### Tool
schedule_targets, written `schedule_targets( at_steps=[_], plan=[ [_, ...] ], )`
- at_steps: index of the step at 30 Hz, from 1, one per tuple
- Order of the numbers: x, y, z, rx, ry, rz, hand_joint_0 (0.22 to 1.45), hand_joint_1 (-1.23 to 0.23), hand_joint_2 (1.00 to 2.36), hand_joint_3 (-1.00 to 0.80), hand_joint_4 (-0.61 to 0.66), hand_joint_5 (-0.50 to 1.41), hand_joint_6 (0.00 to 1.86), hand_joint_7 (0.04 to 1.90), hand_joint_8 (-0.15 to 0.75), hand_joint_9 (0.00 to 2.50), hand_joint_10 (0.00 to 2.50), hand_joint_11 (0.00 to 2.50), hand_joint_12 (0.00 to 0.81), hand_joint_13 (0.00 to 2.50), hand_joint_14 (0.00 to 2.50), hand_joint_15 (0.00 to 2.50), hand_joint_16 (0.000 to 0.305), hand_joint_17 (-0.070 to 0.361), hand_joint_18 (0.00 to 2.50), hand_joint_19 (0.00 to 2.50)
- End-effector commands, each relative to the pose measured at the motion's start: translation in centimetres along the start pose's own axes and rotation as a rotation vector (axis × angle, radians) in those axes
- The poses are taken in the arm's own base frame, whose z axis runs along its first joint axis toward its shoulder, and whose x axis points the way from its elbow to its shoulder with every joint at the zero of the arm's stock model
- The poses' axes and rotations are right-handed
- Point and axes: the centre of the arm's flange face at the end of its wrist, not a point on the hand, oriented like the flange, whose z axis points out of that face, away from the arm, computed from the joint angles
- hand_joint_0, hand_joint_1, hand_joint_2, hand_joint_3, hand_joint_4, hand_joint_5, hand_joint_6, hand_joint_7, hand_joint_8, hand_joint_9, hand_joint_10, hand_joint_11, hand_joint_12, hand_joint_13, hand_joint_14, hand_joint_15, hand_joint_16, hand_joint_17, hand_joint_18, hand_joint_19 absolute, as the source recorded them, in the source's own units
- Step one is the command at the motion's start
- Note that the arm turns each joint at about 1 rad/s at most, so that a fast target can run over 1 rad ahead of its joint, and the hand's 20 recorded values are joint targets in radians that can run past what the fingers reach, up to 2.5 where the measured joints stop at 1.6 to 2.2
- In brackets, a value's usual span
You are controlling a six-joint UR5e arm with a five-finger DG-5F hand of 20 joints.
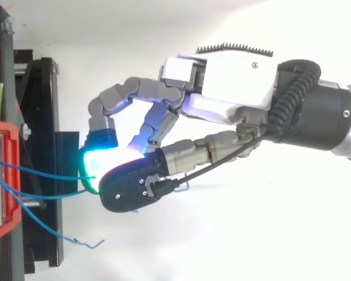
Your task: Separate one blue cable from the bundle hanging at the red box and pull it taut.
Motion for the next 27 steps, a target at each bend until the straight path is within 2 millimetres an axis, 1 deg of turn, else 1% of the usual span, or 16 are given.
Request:
schedule_targets(
  at_steps=[1, 7, 13, 16, 17, 18, 19, 20, 21, 22, 24, 26, 27],
  plan=[
    [0.02, 0.0, 0.0, -0.001, 0.0, -0.002, 0.61, -0.75, 1.02, -0.11, 0.12, -0.18, 0.85, 1.19, 0.357, 1.13, 0.02, 0.82, 0.424, 1.13, 0.02, 0.63, 0.051, 0.114, 1.05, 0.63],
    [0.02, 0.0, 0.0, -0.001, 0.0, -0.002, 0.63, -0.78, 1.02, -0.12, 0.07, -0.19, 0.85, 1.16, 0.345, 1.11, 0.02, 0.85, 0.412, 1.12, 0.02, 0.63, 0.049, 0.111, 1.04, 0.63],
    [-0.02, -0.02, -0.01, 0.001, -0.003, -0.001, 0.63, -0.77, 1.03, -0.08, 0.02, -0.19, 0.86, 1.16, 0.334, 1.19, 0.02, 0.97, 0.405, 1.15, 0.02, 0.65, 0.047, 0.106, 1.03, 0.6],
    [-0.03, -0.02, -0.01, 0.001, -0.004, 0.002, 0.64, -0.76, 1.03, -0.09, 0.02, -0.19, 0.86, 1.16, 0.335, 1.22, 0.02, 1.08, 0.397, 1.2, 0.02, 0.73, 0.044, 0.099, 1.02, 0.58],
    [-0.03, -0.02, -0.01, 0.001, -0.004, 0.002, 0.64, -0.76, 1.03, -0.11, 0.03, -0.19, 0.86, 1.16, 0.326, 1.24, 0.02, 1.23, 0.396, 1.25, 0.03, 0.81, 0.043, 0.097, 1.02, 0.58],
    [-0.04, -0.03, -0.03, 0.002, -0.004, 0.002, 0.64, -0.76, 1.02, -0.12, 0.03, -0.19, 0.86, 1.14, 0.328, 1.26, 0.02, 1.3, 0.391, 1.31, 0.03, 0.9, 0.042, 0.094, 1.02, 0.58],
    [-0.02, 0.05, 0.02, -0.001, -0.004, 0.003, 0.65, -0.76, 1.02, -0.13, 0.04, -0.19, 0.86, 1.14, 0.324, 1.25, 0.02, 1.32, 0.39, 1.34, 0.03, 0.96, 0.042, 0.095, 1.02, 0.58],
    [-0.03, -0.02, -0.01, 0.001, -0.004, 0.002, 0.65, -0.75, 1.02, -0.15, 0.05, -0.2, 0.86, 1.13, 0.31, 1.25, 0.02, 1.36, 0.374, 1.43, 0.03, 1.16, 0.042, 0.095, 1.02, 0.57],
    [-0.04, -0.03, -0.03, 0.002, -0.004, 0.004, 0.66, -0.75, 1.02, -0.15, 0.05, -0.2, 0.86, 1.12, 0.31, 1.26, 0.02, 1.41, 0.363, 1.46, 0.02, 1.26, 0.042, 0.094, 1.01, 0.57],
    [-0.04, -0.03, -0.03, 0.002, -0.004, 0.004, 0.66, -0.75, 1.02, -0.16, 0.05, -0.2, 0.86, 1.12, 0.307, 1.26, 0.02, 1.43, 0.356, 1.48, 0.02, 1.31, 0.042, 0.093, 1.01, 0.57],
    [-0.03, 0.04, 0.0, 0.001, -0.004, 0.004, 0.66, -0.74, 1.02, -0.17, 0.05, -0.2, 0.86, 1.11, 0.301, 1.3, 0.01, 1.58, 0.336, 1.54, 0.01, 1.53, 0.041, 0.092, 1.0, 0.58],
    [-0.04, -0.03, -0.03, 0.002, -0.004, 0.004, 0.66, -0.74, 1.02, -0.17, 0.06, -0.2, 0.86, 1.09, 0.298, 1.31, 0.01, 1.65, 0.342, 1.58, 0.01, 1.71, 0.041, 0.091, 1.02, 0.6],
    [-0.14, 0.04, 0.01, 0.001, -0.006, 0.004, 0.67, -0.74, 1.02, -0.17, 0.06, -0.2, 0.86, 1.09, 0.294, 1.32, 0.0, 1.68, 0.335, 1.58, 0.13, 1.75, 0.04, 0.091, 1.04, 0.64]
  ],
)
